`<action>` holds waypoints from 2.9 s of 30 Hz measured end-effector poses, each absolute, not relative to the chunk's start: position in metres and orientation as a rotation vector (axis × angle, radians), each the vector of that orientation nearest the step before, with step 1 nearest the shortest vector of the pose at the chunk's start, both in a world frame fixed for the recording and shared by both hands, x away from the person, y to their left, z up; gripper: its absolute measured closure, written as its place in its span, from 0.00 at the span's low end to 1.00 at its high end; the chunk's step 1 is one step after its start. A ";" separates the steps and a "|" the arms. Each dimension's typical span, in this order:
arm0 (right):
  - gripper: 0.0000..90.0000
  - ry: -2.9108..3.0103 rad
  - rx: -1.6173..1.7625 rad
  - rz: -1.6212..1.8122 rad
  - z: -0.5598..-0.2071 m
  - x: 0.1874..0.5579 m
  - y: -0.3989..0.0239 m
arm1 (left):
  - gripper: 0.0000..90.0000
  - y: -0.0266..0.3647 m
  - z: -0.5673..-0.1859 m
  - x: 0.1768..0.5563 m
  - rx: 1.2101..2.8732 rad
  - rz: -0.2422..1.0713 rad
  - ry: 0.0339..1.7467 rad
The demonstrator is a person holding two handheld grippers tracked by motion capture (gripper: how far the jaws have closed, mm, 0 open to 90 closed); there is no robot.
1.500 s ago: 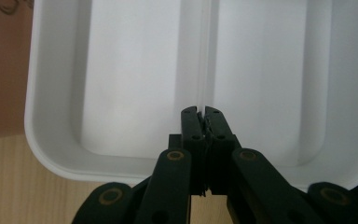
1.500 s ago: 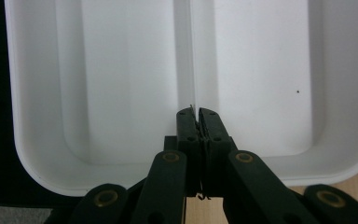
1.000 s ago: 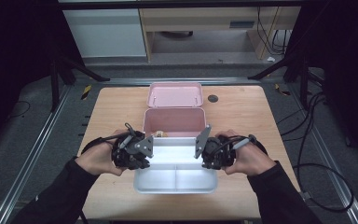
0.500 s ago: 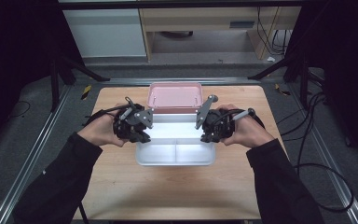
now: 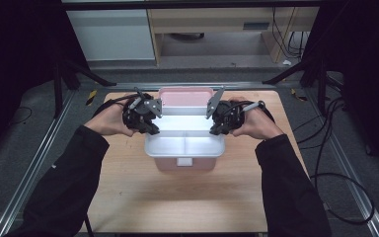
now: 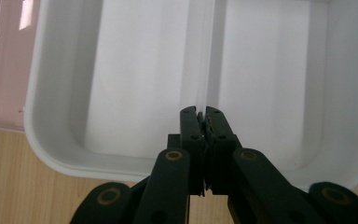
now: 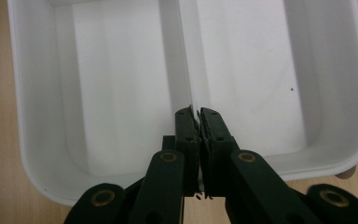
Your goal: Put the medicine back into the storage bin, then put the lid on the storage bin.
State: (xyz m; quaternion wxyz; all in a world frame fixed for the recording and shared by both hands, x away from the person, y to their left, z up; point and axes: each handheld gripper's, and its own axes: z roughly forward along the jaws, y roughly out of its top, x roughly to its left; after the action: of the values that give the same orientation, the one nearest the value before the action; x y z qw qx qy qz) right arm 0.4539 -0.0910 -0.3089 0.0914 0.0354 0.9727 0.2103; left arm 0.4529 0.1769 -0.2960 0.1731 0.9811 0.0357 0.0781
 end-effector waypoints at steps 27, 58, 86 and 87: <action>0.96 2.925 0.160 0.589 -0.340 0.503 -0.081 | 0.97 0.176 -0.331 0.503 2.835 0.160 0.158; 0.89 2.943 0.292 0.648 -0.377 0.501 -0.085 | 0.92 0.173 -0.365 0.502 2.846 0.131 0.218; 0.44 2.303 1.012 1.057 -0.348 0.506 -0.133 | 0.34 0.208 -0.339 0.511 2.362 0.439 0.860; 0.43 2.278 1.022 1.064 -0.349 0.508 -0.133 | 0.34 0.209 -0.339 0.513 2.344 0.448 0.878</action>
State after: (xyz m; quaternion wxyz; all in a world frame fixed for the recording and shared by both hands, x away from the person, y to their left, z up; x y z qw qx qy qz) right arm 0.5078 -0.1332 -0.3491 0.2121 0.3678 0.8203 0.3832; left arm 0.5132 0.2094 -0.3393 0.2949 0.8809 0.3298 0.1683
